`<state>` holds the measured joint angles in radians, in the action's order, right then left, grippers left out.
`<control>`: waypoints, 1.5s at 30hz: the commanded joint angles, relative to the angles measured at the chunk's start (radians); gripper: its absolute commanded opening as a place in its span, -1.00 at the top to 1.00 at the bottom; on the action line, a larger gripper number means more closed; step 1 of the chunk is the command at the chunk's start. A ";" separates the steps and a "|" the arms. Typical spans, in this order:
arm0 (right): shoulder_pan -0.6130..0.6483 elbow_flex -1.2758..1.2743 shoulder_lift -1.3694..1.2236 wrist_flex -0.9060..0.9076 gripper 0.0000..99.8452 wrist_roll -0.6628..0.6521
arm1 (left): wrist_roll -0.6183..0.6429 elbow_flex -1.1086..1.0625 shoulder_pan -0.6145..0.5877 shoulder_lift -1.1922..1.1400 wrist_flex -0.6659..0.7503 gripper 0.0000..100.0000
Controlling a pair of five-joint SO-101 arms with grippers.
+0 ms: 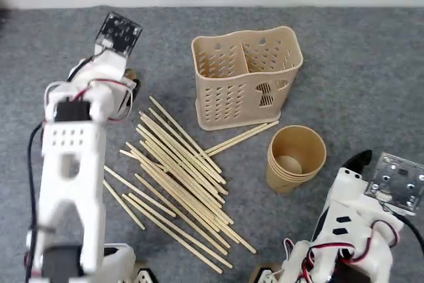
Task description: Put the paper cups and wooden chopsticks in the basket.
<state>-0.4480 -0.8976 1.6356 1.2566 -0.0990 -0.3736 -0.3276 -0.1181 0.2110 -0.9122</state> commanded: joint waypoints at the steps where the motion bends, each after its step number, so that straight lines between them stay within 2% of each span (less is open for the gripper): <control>1: 0.007 -0.011 0.001 -0.008 0.58 0.006 | -0.029 0.182 -0.037 -0.178 0.025 0.57; 10: 0.008 -0.023 0.001 -0.013 0.58 0.006 | -0.031 0.440 -0.123 -0.526 0.025 0.57; 17: 0.008 -0.023 0.001 -0.013 0.58 0.006 | -0.031 0.473 -0.124 -0.594 0.028 0.60; 25: 0.008 -0.023 0.001 -0.013 0.58 0.006 | -0.032 0.473 -0.118 -0.594 0.034 0.97; 34: 0.005 -0.021 0.001 -0.013 0.58 0.006 | -0.023 0.470 -0.127 -0.545 0.020 0.97; 45: 0.004 -0.020 0.002 -0.013 0.58 0.006 | 0.041 0.469 -0.092 -0.221 -0.187 0.98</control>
<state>-0.4480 -0.9268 1.6356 1.2566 -0.0990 -0.3445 0.1066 -0.2378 -0.1435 -1.0349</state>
